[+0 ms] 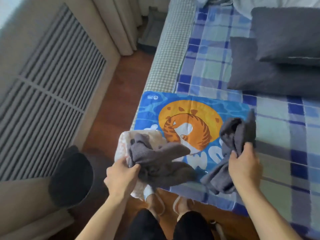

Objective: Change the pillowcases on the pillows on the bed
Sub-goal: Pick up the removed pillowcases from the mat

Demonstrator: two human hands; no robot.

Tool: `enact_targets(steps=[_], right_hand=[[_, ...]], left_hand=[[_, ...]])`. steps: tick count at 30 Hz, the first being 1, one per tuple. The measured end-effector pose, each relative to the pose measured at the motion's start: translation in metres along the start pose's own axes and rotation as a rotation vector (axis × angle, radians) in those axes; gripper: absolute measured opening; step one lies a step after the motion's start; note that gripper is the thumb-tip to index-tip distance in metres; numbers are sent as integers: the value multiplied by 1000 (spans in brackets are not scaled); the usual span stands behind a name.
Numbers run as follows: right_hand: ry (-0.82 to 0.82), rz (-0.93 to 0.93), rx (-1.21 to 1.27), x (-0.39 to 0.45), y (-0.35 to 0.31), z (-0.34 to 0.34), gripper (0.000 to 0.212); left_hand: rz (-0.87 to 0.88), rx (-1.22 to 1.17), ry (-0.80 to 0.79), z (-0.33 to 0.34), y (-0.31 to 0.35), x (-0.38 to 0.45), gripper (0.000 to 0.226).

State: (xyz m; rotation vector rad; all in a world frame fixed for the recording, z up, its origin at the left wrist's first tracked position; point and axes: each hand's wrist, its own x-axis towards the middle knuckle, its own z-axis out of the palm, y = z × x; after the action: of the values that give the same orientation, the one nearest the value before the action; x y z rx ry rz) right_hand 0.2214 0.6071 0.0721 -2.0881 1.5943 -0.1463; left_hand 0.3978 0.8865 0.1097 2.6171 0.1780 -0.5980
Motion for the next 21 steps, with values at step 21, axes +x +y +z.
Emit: enact_targets(steps=[21], right_hand=[[-373,-313,63,-268,-355,240,21]], left_hand=[[-438,-74,297,-204,-397,263,48]])
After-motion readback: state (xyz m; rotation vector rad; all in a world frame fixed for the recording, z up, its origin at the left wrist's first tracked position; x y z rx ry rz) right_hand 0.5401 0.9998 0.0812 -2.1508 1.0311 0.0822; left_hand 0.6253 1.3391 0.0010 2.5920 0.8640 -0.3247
